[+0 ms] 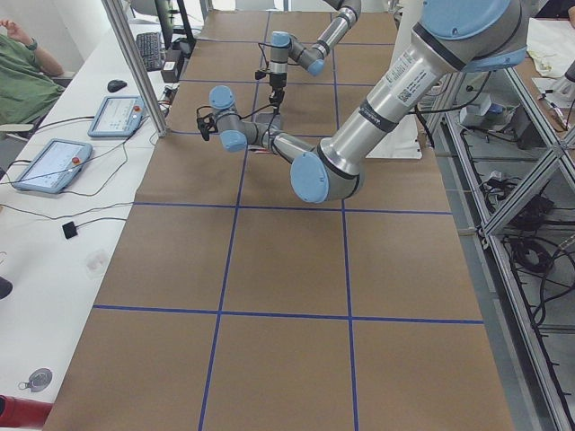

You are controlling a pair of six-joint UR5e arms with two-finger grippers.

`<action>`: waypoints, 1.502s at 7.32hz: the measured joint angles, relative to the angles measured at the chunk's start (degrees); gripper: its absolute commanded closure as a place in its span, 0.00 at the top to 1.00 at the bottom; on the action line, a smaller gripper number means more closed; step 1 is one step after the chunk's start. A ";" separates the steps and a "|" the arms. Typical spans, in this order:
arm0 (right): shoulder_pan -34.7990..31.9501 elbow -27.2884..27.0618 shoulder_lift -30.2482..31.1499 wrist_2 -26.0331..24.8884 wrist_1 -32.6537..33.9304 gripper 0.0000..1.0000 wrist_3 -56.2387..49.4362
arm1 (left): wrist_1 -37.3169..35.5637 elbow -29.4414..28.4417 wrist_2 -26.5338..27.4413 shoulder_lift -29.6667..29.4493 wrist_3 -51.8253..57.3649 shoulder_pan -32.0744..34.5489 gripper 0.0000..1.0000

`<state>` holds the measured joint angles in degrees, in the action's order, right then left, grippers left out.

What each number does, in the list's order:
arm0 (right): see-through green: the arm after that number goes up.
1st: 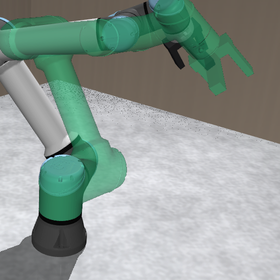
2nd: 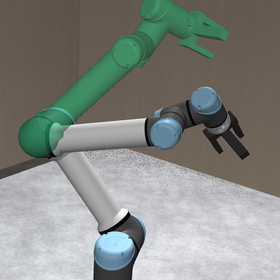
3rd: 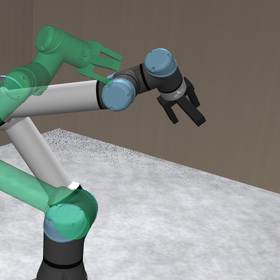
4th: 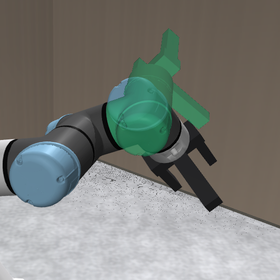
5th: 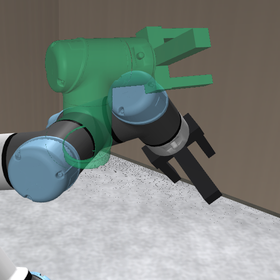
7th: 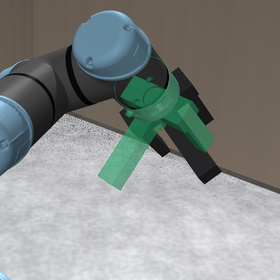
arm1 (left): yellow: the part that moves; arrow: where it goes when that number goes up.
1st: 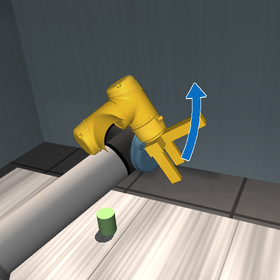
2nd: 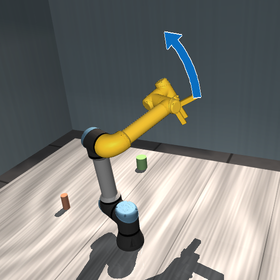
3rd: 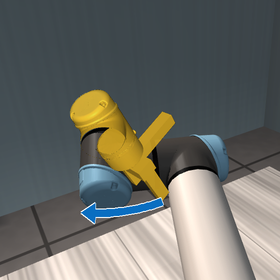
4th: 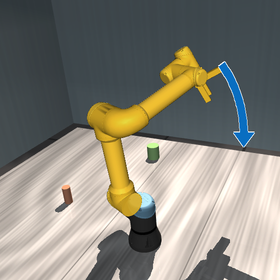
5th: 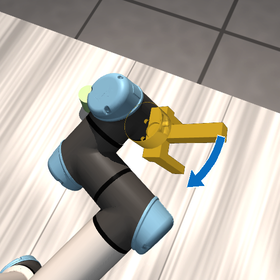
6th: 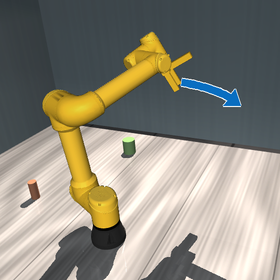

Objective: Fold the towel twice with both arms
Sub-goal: 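Lift the strip's end and fold it over toward the other end with the right gripper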

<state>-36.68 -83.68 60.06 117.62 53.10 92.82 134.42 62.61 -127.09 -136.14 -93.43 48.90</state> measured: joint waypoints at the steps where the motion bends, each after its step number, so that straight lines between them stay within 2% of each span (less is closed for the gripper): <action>1: -1.22 -0.21 0.02 1.29 0.01 0.00 -0.07 | 0.00 0.02 0.00 0.00 0.00 -0.03 1.00; 4: -6.24 -1.12 1.56 9.64 0.07 0.00 -0.53 | 0.00 0.05 0.00 -0.07 0.06 -0.04 1.00; 8: -7.26 -5.50 5.72 12.37 0.10 0.00 -1.39 | 0.01 0.06 0.00 -0.07 0.09 -0.04 1.00; 11: -2.25 -9.94 6.67 14.07 0.17 0.00 -0.78 | 0.05 0.06 0.00 -0.01 0.17 0.04 1.00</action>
<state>-38.93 -93.62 66.74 131.69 53.27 92.04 134.46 62.67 -127.09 -136.15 -93.26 48.95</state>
